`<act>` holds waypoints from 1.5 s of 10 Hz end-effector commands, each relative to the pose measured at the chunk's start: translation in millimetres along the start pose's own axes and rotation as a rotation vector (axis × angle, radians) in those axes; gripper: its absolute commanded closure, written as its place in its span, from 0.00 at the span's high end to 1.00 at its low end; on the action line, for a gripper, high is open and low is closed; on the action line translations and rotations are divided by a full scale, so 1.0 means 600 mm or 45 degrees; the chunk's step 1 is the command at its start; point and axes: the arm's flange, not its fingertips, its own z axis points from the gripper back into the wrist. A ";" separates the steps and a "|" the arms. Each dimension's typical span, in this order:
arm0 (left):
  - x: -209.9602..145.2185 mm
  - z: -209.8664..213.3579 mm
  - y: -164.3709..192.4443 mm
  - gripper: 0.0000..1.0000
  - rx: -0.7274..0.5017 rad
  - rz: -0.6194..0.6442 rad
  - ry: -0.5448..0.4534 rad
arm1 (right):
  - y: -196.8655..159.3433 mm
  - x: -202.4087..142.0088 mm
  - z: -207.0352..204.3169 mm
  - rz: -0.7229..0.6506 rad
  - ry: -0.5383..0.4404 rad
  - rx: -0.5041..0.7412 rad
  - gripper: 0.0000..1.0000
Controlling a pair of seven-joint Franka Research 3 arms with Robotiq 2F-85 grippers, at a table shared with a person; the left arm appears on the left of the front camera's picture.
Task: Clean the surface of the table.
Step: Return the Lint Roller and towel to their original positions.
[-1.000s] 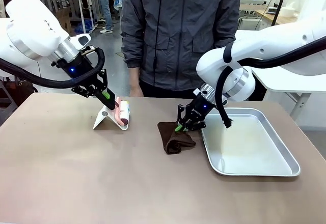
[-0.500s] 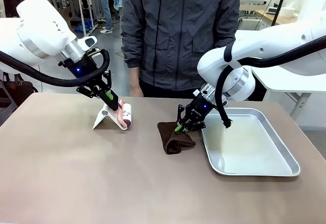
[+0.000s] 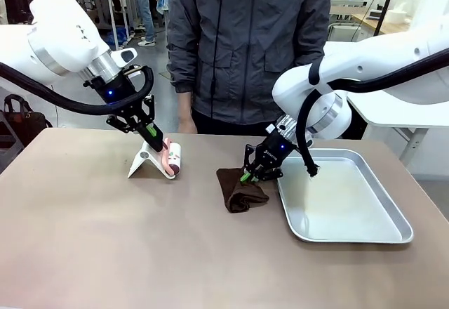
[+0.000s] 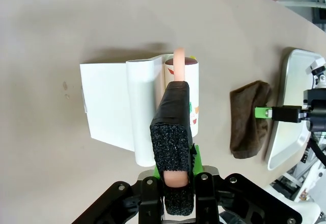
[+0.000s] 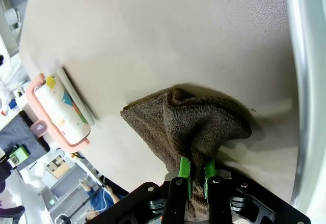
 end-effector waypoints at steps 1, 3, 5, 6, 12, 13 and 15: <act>0.008 -0.003 0.007 0.22 0.081 -0.029 -0.008 | -0.004 0.003 -0.019 0.019 0.040 0.040 0.12; 0.011 -0.007 0.011 0.22 0.085 -0.023 -0.010 | -0.005 0.003 -0.019 0.019 0.046 0.042 0.12; 0.012 -0.010 0.012 0.22 0.088 -0.015 -0.003 | -0.004 0.004 -0.020 0.019 0.049 0.043 0.12; 0.013 -0.011 0.012 0.30 0.089 -0.009 0.001 | -0.005 0.004 -0.021 0.022 0.049 0.031 0.15; 0.013 -0.002 0.015 1.00 0.083 0.027 -0.021 | -0.013 0.010 -0.024 0.009 0.088 0.041 0.92; 0.013 -0.001 0.015 1.00 0.074 0.026 -0.023 | -0.013 0.011 -0.024 0.010 0.093 0.040 1.00; 0.006 0.004 0.015 1.00 0.053 0.010 -0.027 | -0.011 0.007 -0.020 0.057 0.116 0.073 1.00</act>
